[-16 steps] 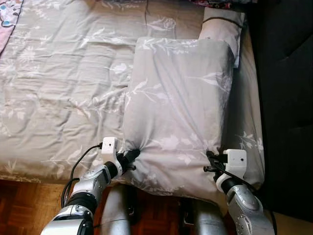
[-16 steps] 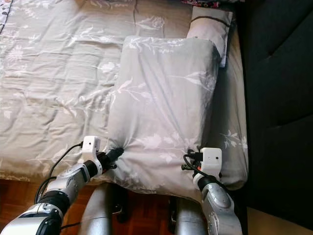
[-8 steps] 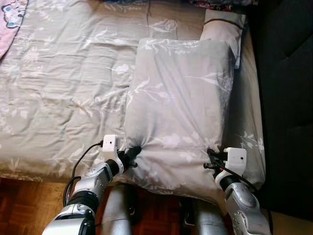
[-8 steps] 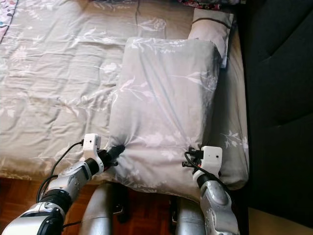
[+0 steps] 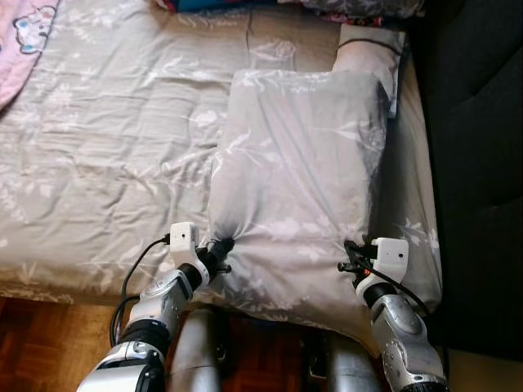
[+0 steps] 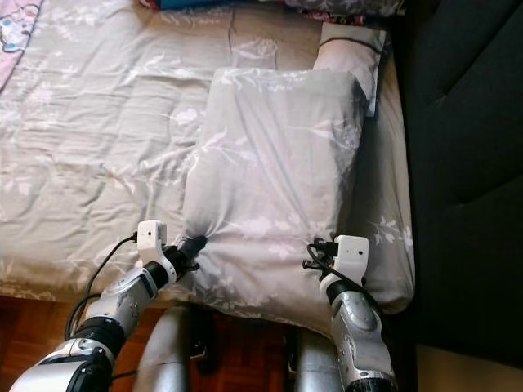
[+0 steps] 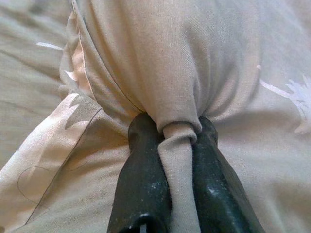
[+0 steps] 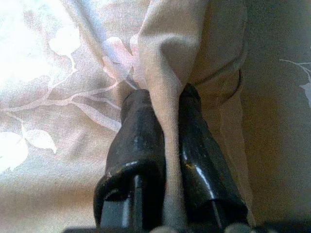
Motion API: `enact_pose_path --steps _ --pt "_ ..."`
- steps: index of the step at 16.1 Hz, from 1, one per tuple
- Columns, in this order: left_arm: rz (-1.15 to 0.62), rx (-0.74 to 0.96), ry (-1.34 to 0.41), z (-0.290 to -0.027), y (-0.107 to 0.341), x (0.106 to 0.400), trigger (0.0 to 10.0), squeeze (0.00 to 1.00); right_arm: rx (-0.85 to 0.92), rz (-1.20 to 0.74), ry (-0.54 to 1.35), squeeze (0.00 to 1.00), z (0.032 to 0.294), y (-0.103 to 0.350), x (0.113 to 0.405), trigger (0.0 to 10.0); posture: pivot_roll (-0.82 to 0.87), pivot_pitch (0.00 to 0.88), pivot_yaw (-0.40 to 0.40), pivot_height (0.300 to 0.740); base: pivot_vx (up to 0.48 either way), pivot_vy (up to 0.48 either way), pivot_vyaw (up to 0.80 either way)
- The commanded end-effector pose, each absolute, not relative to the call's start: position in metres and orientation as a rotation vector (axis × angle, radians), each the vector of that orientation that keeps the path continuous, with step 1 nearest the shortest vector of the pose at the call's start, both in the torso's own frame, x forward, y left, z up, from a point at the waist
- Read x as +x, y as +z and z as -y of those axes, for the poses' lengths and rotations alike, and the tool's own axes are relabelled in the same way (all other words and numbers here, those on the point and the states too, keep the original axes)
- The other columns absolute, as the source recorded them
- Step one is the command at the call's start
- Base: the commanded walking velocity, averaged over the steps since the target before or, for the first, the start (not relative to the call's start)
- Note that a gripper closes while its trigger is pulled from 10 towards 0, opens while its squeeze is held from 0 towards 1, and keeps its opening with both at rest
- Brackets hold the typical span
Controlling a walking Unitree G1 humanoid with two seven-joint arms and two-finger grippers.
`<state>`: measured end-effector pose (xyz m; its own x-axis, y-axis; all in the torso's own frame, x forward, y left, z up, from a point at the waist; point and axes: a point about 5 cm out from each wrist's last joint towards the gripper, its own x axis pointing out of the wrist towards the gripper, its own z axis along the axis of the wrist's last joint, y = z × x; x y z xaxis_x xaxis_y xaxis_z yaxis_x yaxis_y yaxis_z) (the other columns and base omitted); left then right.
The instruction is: Clean up the room
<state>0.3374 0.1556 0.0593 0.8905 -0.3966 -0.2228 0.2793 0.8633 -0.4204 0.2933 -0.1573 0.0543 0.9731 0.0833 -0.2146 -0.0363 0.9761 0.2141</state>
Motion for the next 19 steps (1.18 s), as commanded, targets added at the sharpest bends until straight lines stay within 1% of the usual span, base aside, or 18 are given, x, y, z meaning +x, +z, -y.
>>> enact_pose_path --steps 1,3,7,12,13,19 --pt "-0.28 -0.399 -0.37 -0.153 0.063 0.339 10.0 0.0 0.231 -0.264 0.092 0.0 0.149 0.045 0.29 10.0 -0.08 0.296 -0.001 0.673 0.0 0.0 0.0" --pt "-0.276 -0.396 -0.366 -0.153 0.066 0.342 10.0 0.0 0.231 -0.261 0.084 0.0 0.151 0.045 0.294 10.0 -0.08 0.284 0.002 0.703 0.0 0.0 0.0" --pt "-0.27 -0.402 -0.343 -0.157 0.067 0.343 10.0 0.0 0.23 -0.26 0.079 0.0 0.152 0.043 0.295 10.0 -0.07 0.275 -0.001 0.74 0.0 0.0 0.0" --pt "-0.262 -0.411 -0.331 -0.157 0.068 0.345 10.0 0.0 0.228 -0.25 0.08 0.0 0.153 0.047 0.304 10.0 -0.08 0.242 -0.005 0.74 0.0 0.0 0.0" --pt "-0.257 -0.419 -0.322 -0.158 0.068 0.345 10.0 0.0 0.226 -0.245 0.078 0.0 0.155 0.048 0.307 10.0 -0.08 0.224 -0.009 0.74 0.0 0.0 0.0" --pt "-0.254 -0.417 -0.296 -0.161 0.066 0.343 10.0 0.0 0.227 -0.248 0.07 0.0 0.157 0.047 0.311 10.0 -0.08 0.188 -0.019 0.74 0.0 0.0 0.0"
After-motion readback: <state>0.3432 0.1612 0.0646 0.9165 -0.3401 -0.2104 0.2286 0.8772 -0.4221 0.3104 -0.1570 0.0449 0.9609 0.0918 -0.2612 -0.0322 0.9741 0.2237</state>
